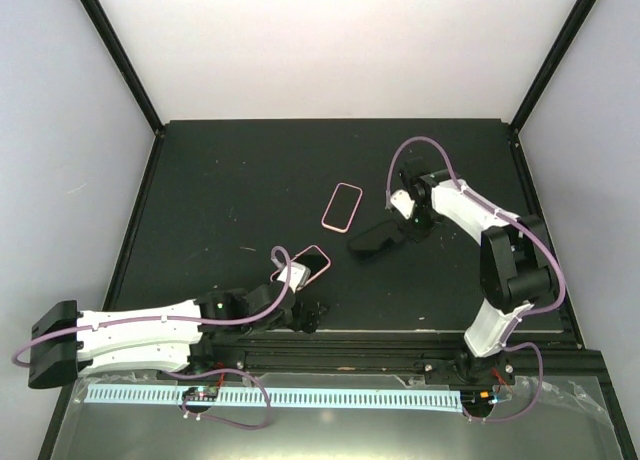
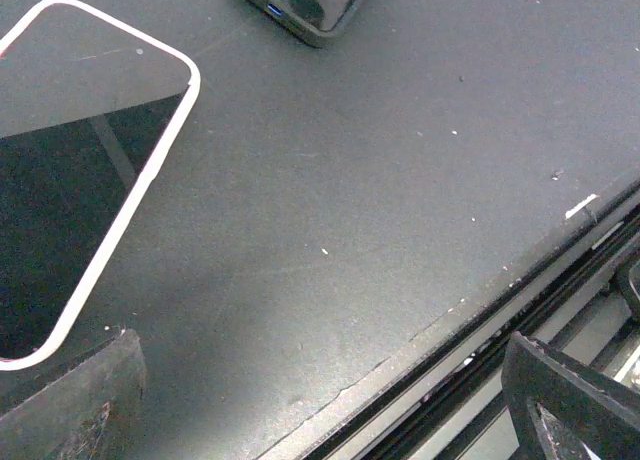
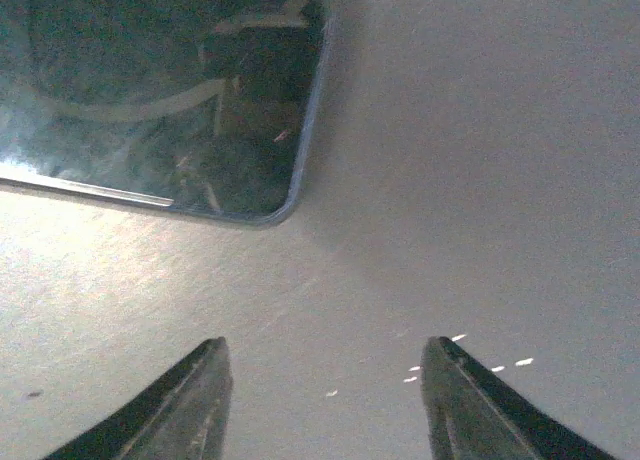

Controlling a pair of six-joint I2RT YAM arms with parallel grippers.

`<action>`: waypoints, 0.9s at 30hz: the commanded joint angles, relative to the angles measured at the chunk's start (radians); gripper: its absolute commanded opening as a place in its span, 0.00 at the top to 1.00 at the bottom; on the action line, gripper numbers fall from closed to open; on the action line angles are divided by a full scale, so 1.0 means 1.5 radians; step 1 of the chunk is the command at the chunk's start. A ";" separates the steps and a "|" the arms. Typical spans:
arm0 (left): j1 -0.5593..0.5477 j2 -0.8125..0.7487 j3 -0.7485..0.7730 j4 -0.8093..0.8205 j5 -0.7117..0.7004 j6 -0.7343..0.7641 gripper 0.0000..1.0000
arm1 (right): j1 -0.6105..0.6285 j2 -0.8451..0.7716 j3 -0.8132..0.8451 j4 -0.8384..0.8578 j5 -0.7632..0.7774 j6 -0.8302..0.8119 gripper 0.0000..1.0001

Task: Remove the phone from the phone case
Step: Adjust the phone at the center of the board.

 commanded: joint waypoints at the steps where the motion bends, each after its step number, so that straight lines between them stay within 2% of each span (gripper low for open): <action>1: 0.018 0.000 0.020 0.007 -0.002 -0.004 0.01 | -0.001 -0.005 -0.048 -0.049 -0.065 -0.005 0.54; 3: 0.023 0.000 0.022 -0.001 0.003 -0.004 0.01 | 0.000 0.021 -0.053 -0.053 -0.093 -0.001 0.66; 5: 0.033 -0.001 0.024 -0.010 0.015 -0.008 0.01 | 0.000 0.050 -0.047 -0.048 -0.108 0.007 0.72; 9: 0.049 -0.006 0.031 -0.031 0.032 -0.002 0.01 | 0.005 0.100 -0.012 -0.024 -0.119 0.027 0.74; 16: 0.061 -0.010 0.026 -0.036 0.055 -0.012 0.01 | 0.028 0.209 0.158 -0.004 -0.123 0.079 0.70; 22: 0.062 -0.049 0.030 -0.048 0.039 -0.008 0.01 | 0.069 0.305 0.359 -0.059 -0.188 0.114 0.57; 25: 0.062 -0.079 0.025 -0.057 0.010 -0.004 0.01 | 0.091 0.319 0.414 -0.084 -0.198 0.125 0.37; 27: 0.062 -0.102 0.019 -0.073 -0.002 -0.017 0.01 | 0.099 0.297 0.396 -0.074 -0.184 0.145 0.16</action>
